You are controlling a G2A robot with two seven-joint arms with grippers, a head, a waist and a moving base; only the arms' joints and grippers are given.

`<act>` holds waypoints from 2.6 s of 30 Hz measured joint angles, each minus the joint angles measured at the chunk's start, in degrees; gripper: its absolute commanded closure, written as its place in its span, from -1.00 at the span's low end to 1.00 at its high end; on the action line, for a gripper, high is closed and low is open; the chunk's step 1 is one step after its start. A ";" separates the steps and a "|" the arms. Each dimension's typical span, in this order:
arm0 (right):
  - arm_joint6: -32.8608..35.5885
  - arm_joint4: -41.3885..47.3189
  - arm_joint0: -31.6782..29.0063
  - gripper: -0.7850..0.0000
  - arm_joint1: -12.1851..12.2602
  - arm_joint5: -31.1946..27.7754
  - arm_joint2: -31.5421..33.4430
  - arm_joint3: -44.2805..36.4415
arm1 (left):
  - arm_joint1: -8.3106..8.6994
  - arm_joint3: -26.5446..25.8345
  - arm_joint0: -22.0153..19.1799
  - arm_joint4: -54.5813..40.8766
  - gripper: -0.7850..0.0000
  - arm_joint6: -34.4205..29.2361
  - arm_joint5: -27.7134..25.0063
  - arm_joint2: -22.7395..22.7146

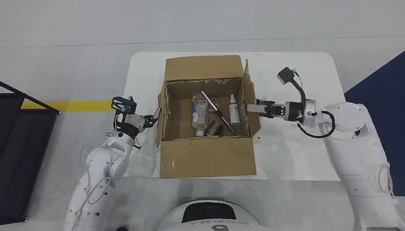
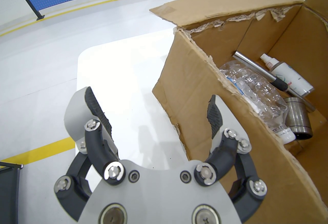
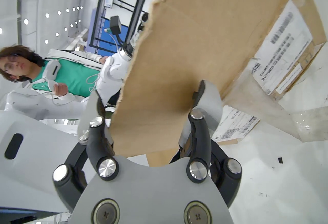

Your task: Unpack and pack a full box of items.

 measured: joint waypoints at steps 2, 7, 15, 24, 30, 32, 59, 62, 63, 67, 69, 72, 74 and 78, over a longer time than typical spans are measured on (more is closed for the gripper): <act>-0.56 -2.64 2.48 -0.82 -0.31 1.48 -3.47 1.09 | 0.00 0.02 0.00 -0.05 -1.00 0.02 0.06 -0.04; -2.35 -6.10 6.72 -0.88 -0.74 3.94 -7.72 3.47 | 0.11 1.11 0.37 -1.75 -1.00 1.50 1.99 -2.33; -2.95 -6.57 10.34 -1.00 -0.94 4.28 -10.02 5.27 | 0.88 3.88 2.42 -1.61 -1.00 0.89 2.93 -8.73; -3.17 -5.77 10.61 -1.00 -0.39 3.36 -8.58 4.29 | 1.32 10.82 2.03 -2.86 -1.00 0.60 -0.90 -10.31; -2.86 -5.96 11.07 -1.00 -0.27 3.60 -9.52 4.16 | 2.21 14.17 0.67 4.79 -1.00 -3.51 -7.73 -8.86; -2.94 -6.00 11.22 -1.00 -0.23 3.56 -9.76 4.14 | 2.47 14.66 0.20 5.87 -1.00 -3.68 -9.85 -8.85; -3.55 -4.56 10.24 -1.00 0.65 3.33 -9.07 4.03 | 3.04 14.07 -2.15 5.72 -1.00 0.49 -14.42 -4.30; -3.55 -4.56 10.24 -1.00 0.65 3.33 -9.07 4.03 | 3.02 13.95 -2.24 0.73 -1.00 0.97 -15.52 -5.21; -3.55 -4.56 10.24 -1.00 0.65 3.33 -9.07 4.03 | 3.04 13.94 -2.28 -0.73 -1.00 0.92 -15.80 -5.58; -3.55 -4.57 10.24 -1.00 0.65 3.33 -9.07 4.03 | 3.09 13.38 -2.09 -7.41 -1.00 1.11 -17.50 -7.11; -3.55 -4.57 10.24 -1.00 0.65 3.33 -9.07 4.03 | 3.20 12.75 -2.03 -10.70 -1.00 1.16 -19.14 -7.93; -3.55 -4.57 10.24 -1.00 0.65 3.33 -9.07 4.03 | 3.38 11.14 -2.02 -13.93 -1.00 0.90 -21.26 -8.74; -3.55 -4.57 10.24 -1.00 0.65 3.33 -9.07 4.03 | 3.47 9.09 -1.96 -15.46 -1.00 0.68 -22.46 -8.91; -3.55 -4.57 10.24 -1.00 0.65 3.33 -9.07 4.03 | 3.61 3.15 -1.48 -15.92 -1.00 -0.39 -22.78 -8.61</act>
